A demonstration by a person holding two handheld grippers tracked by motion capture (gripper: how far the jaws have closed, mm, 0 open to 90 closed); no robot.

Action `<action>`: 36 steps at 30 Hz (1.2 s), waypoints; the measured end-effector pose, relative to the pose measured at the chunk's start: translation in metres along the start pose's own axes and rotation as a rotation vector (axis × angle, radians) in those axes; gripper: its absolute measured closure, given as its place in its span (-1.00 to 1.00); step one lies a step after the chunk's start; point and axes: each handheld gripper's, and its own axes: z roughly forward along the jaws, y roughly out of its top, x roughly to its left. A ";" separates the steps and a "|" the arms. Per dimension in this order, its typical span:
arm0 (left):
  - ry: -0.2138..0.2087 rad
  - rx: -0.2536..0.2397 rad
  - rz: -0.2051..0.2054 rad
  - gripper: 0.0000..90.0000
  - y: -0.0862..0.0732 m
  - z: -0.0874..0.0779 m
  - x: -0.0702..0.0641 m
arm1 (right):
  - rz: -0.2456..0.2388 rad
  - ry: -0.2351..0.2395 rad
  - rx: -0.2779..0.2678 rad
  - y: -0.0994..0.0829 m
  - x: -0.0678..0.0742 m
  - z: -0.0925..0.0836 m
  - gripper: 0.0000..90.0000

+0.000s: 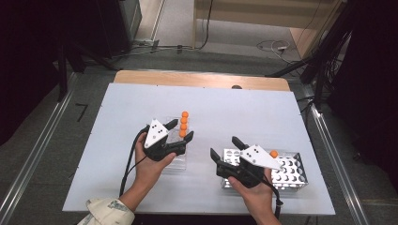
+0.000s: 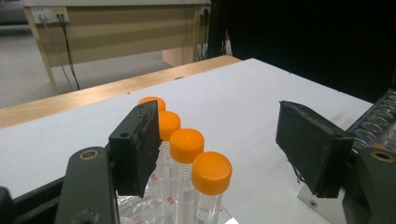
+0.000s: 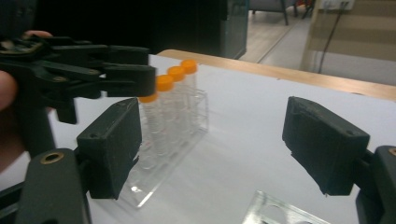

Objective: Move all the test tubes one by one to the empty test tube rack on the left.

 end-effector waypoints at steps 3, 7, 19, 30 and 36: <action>-0.002 -0.005 -0.010 -0.35 0.001 -0.002 0.001 | 0.002 -0.043 -0.005 -0.002 -0.009 -0.007 -0.59; 0.007 -0.005 -0.029 -0.37 0.001 -0.002 0.005 | 0.012 -0.090 -0.019 -0.004 -0.024 -0.019 -0.59; 0.032 -0.013 -0.053 -0.38 0.000 -0.003 0.011 | 0.049 -0.247 -0.051 -0.018 -0.062 -0.053 -0.59; 0.036 -0.025 -0.058 -0.40 0.001 -0.004 0.012 | 0.100 -0.322 -0.030 -0.041 -0.075 -0.060 -0.59; 0.036 -0.025 -0.058 -0.40 0.001 -0.005 0.012 | 0.115 -0.343 0.001 -0.052 -0.078 -0.056 -0.44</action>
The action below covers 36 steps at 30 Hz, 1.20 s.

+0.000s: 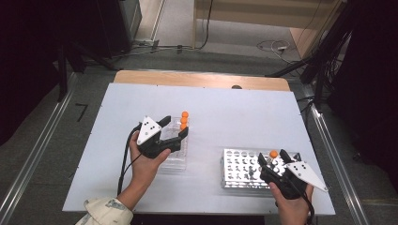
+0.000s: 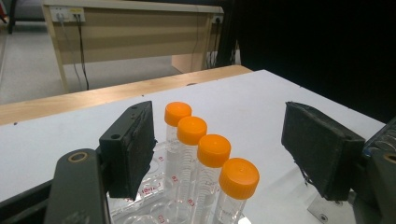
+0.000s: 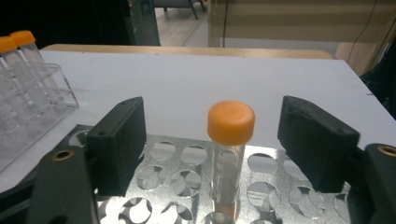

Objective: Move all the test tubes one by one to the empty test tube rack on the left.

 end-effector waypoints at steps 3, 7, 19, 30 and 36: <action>-0.002 0.000 0.000 -0.40 0.000 0.000 0.000 | 0.029 0.000 0.005 -0.003 -0.004 0.000 -0.24; -0.002 0.000 -0.002 -0.40 0.000 0.000 0.000 | 0.047 -0.004 0.034 -0.010 -0.007 0.001 -0.01; -0.006 -0.009 -0.001 -0.45 0.001 -0.001 -0.001 | -0.003 -0.018 0.055 -0.018 -0.005 0.006 0.47; 0.003 -0.001 -0.004 -0.51 0.001 0.000 -0.001 | -0.061 -0.027 0.009 -0.007 -0.003 0.000 0.59; 0.002 -0.003 -0.001 -0.52 0.002 0.000 -0.002 | -0.050 -0.014 -0.018 0.007 -0.004 -0.007 0.59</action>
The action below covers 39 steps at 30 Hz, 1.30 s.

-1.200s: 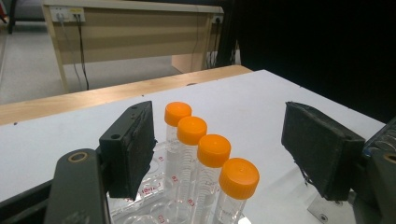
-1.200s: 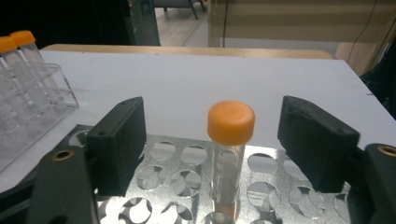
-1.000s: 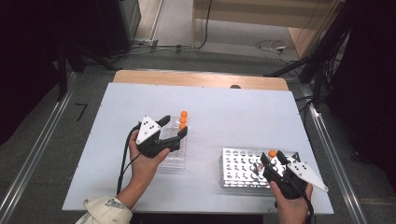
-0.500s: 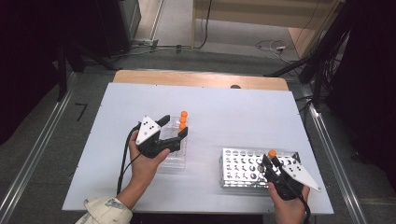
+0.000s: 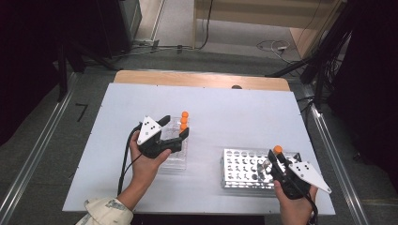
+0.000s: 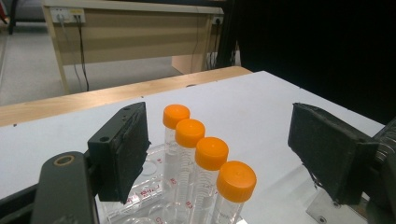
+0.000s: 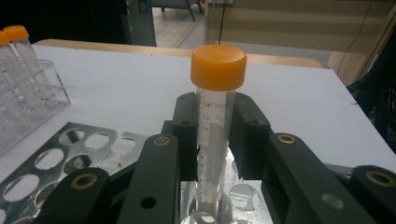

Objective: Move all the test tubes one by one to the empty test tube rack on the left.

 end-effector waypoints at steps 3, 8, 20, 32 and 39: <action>-0.005 0.004 -0.001 -0.54 0.000 0.000 -0.001 | -0.004 0.010 -0.011 0.007 0.000 -0.004 0.59; -0.012 0.002 -0.002 -0.57 0.002 0.000 -0.003 | -0.020 0.031 -0.049 0.021 0.004 -0.012 0.59; -0.045 -0.026 -0.027 -0.57 0.013 -0.005 -0.006 | -0.101 0.213 -0.068 0.048 0.057 0.004 0.59; -0.116 -0.052 -0.015 -0.55 0.022 -0.011 -0.018 | -0.128 0.378 0.055 0.046 0.113 0.061 0.59; -0.208 -0.010 0.000 -0.46 0.020 -0.006 -0.027 | -0.145 0.420 0.084 0.044 0.133 0.075 0.59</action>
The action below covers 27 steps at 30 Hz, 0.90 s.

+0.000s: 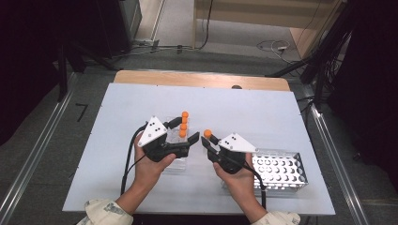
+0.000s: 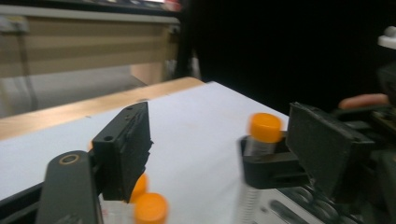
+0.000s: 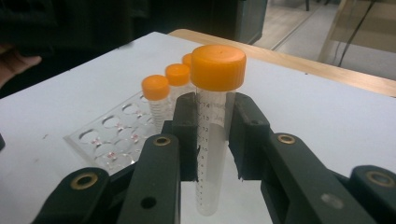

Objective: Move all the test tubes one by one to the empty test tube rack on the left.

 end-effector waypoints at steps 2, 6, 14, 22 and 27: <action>-0.022 0.014 0.013 -0.38 -0.001 0.002 -0.003 | -0.007 0.011 0.005 0.001 0.004 0.003 0.59; -0.056 0.024 0.026 -0.18 -0.002 0.004 -0.006 | -0.018 0.030 0.007 0.002 0.010 0.006 0.59; -0.086 0.037 0.038 0.28 -0.003 0.006 -0.006 | -0.030 0.049 -0.004 0.005 0.016 0.005 0.59; -0.084 0.030 0.067 0.58 -0.004 0.007 -0.006 | -0.027 0.052 -0.005 0.006 0.017 0.006 0.59; -0.078 0.022 0.062 0.59 -0.003 0.006 -0.006 | -0.010 0.063 -0.010 0.006 0.016 0.005 0.41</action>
